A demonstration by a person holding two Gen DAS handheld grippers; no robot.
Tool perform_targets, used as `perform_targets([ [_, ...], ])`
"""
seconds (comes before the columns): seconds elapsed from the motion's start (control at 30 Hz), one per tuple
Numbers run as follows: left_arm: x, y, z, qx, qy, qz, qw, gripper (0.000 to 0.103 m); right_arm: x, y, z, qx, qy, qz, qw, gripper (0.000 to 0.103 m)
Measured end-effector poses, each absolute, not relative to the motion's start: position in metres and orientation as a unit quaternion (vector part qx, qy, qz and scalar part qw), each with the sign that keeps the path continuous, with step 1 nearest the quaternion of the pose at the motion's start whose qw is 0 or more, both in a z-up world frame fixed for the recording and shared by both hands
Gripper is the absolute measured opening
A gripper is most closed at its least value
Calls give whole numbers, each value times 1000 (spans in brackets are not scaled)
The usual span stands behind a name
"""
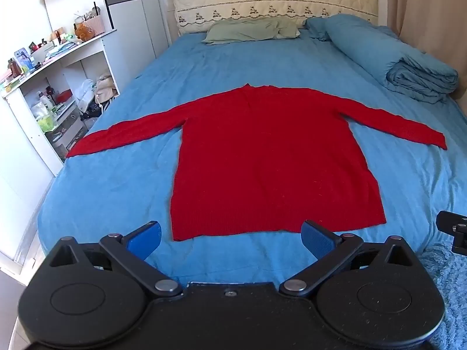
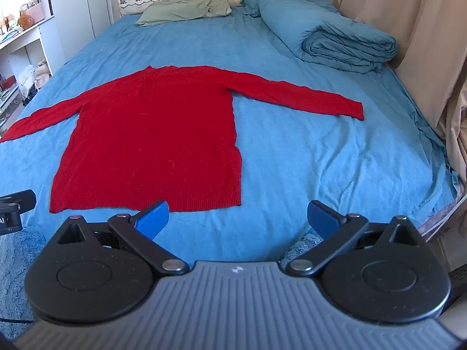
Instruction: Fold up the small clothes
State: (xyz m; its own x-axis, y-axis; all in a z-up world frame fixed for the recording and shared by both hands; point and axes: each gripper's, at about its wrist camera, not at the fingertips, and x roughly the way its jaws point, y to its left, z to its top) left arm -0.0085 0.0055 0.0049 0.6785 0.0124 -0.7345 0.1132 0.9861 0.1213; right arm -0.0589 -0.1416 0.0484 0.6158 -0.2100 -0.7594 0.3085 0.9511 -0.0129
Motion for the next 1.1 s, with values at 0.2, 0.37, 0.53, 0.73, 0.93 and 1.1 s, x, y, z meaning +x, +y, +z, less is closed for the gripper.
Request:
perform_targets([
  [0.2, -7, 4, 5, 73, 403, -26, 912, 103, -59, -141, 48, 59, 414, -144, 897, 103],
  [0.37, -7, 4, 5, 71, 401, -28, 913, 103, -59, -141, 48, 59, 414, -145, 897, 103],
  [0.53, -7, 5, 5, 71, 400, -27, 913, 103, -59, -141, 48, 59, 414, -145, 897, 103],
  [0.73, -7, 4, 5, 71, 400, -27, 913, 103, -59, -141, 48, 60, 414, -144, 897, 103],
  [0.93, -7, 5, 5, 72, 400, -27, 913, 103, -59, -141, 48, 59, 414, -145, 897, 103],
  [1.1, -8, 4, 5, 72, 399, -27, 914, 103, -59, -141, 48, 59, 414, -145, 897, 103],
])
